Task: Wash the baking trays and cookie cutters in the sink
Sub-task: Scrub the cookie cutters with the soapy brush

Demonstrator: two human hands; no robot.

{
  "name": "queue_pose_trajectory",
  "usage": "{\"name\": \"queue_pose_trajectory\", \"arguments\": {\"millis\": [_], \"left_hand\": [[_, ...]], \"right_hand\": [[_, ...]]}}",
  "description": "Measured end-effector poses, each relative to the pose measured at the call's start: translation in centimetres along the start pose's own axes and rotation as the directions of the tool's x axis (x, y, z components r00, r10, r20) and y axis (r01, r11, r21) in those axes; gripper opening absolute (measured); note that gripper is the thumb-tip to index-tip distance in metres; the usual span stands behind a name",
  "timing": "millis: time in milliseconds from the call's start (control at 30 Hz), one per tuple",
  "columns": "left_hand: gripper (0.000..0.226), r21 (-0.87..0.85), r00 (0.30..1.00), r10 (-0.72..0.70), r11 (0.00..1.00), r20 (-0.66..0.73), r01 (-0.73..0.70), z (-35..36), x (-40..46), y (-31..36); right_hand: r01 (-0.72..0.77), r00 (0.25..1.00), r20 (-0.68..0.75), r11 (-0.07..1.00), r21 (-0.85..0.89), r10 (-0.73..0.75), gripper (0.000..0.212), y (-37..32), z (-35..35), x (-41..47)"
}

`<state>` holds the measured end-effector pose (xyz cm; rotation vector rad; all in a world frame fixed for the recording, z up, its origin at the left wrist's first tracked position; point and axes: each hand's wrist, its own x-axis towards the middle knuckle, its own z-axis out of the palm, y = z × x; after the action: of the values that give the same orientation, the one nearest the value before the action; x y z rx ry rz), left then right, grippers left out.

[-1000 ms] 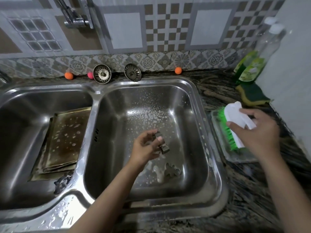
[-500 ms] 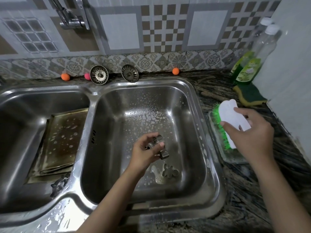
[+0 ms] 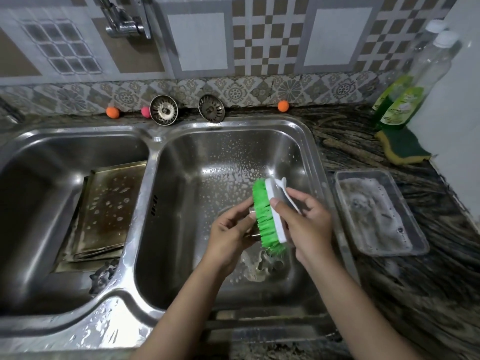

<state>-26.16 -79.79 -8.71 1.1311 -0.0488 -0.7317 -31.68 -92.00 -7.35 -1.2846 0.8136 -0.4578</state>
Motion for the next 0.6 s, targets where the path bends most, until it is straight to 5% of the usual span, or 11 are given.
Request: {"name": "queue_pose_trajectory", "arguments": {"millis": [400, 600], "left_hand": [[0.042, 0.076, 1.000, 0.021, 0.997, 0.013, -0.022, -2.2, -0.3, 1.8], [0.039, 0.074, 1.000, -0.018, 0.997, 0.003, 0.018, -1.9, -1.1, 0.5]], "right_hand": [[-0.102, 0.995, 0.004, 0.994, 0.043, 0.102, 0.036, -0.4, 2.3, 0.4], [-0.151, 0.982, -0.098, 0.983, 0.106, 0.161, 0.060, -0.1, 2.3, 2.6]]}}
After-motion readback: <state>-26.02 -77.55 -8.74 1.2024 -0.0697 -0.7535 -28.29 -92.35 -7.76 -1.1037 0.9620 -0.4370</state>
